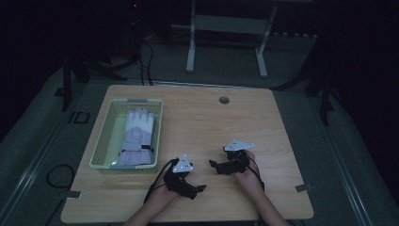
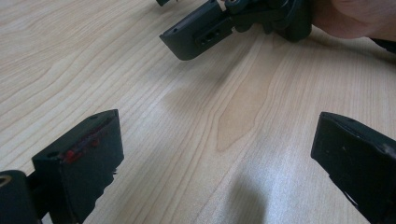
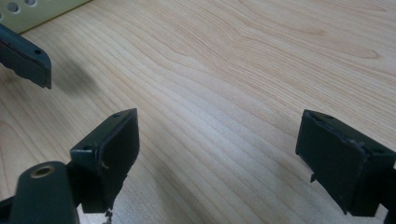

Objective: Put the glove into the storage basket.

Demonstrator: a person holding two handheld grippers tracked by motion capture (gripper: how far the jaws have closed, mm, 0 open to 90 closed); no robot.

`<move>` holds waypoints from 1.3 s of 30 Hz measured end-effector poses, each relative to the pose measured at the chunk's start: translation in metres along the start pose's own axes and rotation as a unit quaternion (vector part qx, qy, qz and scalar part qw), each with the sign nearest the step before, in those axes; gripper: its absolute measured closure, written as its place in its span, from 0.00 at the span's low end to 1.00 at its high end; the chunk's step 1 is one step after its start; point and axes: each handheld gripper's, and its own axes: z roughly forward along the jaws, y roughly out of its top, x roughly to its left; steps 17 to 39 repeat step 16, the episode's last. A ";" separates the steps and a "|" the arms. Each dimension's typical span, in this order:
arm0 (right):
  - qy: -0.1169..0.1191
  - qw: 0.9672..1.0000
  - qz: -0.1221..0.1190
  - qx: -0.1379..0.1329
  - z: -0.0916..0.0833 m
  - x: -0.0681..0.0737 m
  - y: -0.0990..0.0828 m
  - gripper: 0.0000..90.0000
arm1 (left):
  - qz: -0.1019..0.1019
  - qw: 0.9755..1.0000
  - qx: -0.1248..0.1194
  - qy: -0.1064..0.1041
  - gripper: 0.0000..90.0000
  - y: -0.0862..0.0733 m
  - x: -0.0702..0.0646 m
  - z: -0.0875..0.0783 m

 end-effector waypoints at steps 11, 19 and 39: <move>-0.001 1.000 -0.004 -0.001 0.000 -0.001 -0.001 0.15 | 0.010 1.000 -0.009 -0.002 0.03 -0.001 0.000 -0.001; -0.004 1.000 -0.001 -0.004 0.000 -0.002 -0.001 0.15 | 0.009 1.000 -0.008 -0.002 0.03 -0.002 0.000 -0.001; -0.004 1.000 -0.001 -0.004 0.000 -0.002 -0.001 0.15 | 0.009 1.000 -0.008 -0.002 0.03 -0.002 0.000 -0.001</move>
